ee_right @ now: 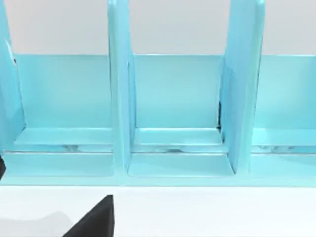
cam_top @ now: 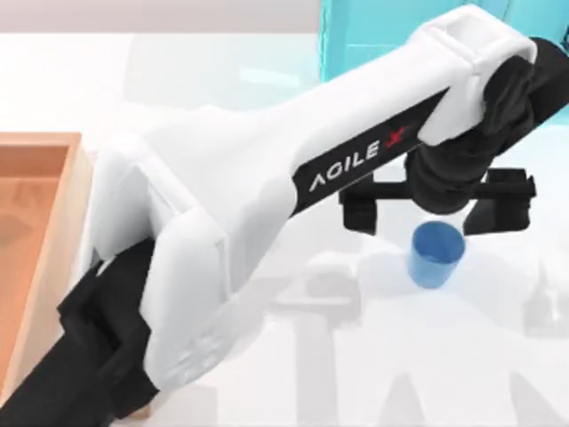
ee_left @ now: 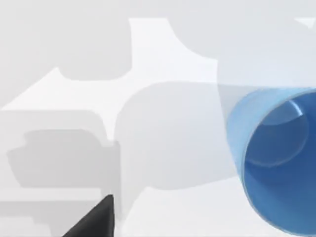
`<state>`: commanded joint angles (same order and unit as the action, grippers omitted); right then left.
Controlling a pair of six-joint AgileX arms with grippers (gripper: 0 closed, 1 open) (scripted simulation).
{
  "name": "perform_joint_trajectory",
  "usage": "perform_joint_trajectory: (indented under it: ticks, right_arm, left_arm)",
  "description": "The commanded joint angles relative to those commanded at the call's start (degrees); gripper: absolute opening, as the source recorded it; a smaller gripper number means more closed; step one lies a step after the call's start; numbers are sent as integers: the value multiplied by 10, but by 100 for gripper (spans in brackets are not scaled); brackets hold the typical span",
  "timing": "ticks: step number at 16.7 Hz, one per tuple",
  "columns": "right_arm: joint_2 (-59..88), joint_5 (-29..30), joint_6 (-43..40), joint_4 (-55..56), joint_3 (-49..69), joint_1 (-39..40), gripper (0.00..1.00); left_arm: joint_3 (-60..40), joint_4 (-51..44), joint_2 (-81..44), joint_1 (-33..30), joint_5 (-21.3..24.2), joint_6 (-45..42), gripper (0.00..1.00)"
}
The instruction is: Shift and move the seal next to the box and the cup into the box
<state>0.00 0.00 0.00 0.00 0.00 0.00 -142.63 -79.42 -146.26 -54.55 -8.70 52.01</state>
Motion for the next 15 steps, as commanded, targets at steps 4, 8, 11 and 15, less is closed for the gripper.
perform_joint_trajectory:
  ticks: [4,8,11,15]
  right_arm:
    - [0,0,0,0,0,0,100]
    - [0,0,0,0,0,0,100]
    - [0,0,0,0,0,0,100]
    - [0,0,0,0,0,0,100]
  left_arm:
    - [83,92,-5,7,1,-7,100]
    - [122,133,-8,10,1,-10,100]
    - [122,133,-8,10,1,-10,100]
    - [122,133,-8,10,1,-10,70]
